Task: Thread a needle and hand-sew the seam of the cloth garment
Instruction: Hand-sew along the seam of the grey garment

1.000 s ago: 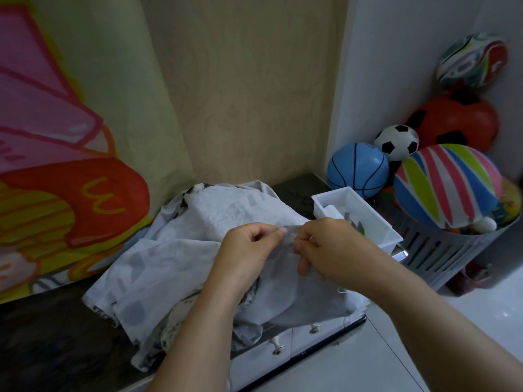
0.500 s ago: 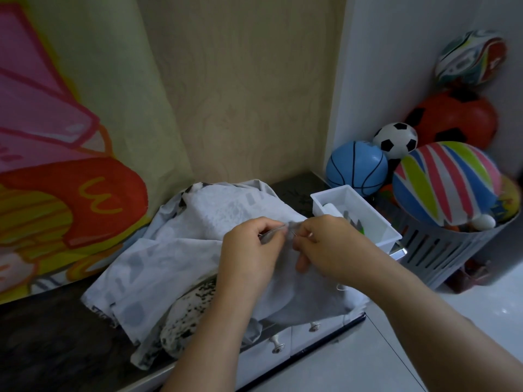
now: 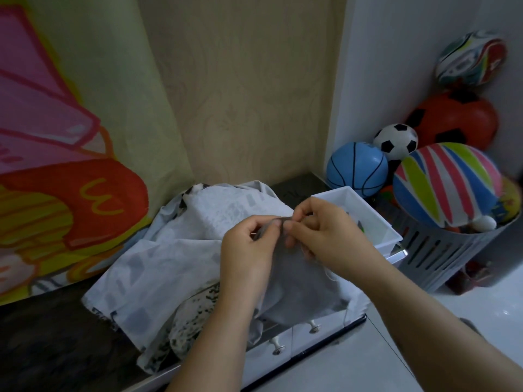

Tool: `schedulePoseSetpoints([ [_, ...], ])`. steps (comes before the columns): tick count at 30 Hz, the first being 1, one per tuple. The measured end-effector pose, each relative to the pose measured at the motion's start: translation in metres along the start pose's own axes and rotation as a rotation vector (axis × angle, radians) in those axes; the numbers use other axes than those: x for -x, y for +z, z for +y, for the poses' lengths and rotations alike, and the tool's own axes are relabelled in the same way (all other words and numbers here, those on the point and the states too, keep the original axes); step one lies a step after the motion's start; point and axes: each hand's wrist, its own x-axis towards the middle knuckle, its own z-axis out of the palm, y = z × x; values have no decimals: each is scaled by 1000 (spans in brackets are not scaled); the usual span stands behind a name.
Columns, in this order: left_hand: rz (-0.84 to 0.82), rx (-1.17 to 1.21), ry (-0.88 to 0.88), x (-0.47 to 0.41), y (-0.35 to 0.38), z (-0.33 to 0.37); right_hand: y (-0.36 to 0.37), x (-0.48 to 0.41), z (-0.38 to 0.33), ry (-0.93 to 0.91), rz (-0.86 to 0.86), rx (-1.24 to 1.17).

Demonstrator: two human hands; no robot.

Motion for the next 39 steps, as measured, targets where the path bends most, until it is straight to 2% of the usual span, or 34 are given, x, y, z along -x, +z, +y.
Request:
schedulePoseSetpoints([
  [4, -3, 117, -133, -2, -4, 0, -11, 3, -3, -30, -198, -131],
  [8, 9, 139, -137, -3, -4, 0, -20, 3, 3, -71, -336, -43],
  [11, -7, 138, -67, -2, -2, 2, -17, 0, 6, -124, -224, 50],
  [15, -53, 104, 36, 2, 2, 6, -8, -3, 11, -130, 73, 246],
  [19, -73, 102, 32, 1, -1, 2, -22, -3, 3, -97, 91, 143],
  [22, -154, 71, 44, -1, -6, 2, -32, -6, 3, -68, 171, 165],
  [28, -288, 34, 67, -1, -10, 2, -24, -7, 7, 253, -87, -12],
  [35, -284, 30, 100, -2, -11, 2, -23, -8, 8, 290, -14, 94],
  [39, -318, 17, 119, -1, -11, 3, -24, -3, 4, 265, -126, -90],
])
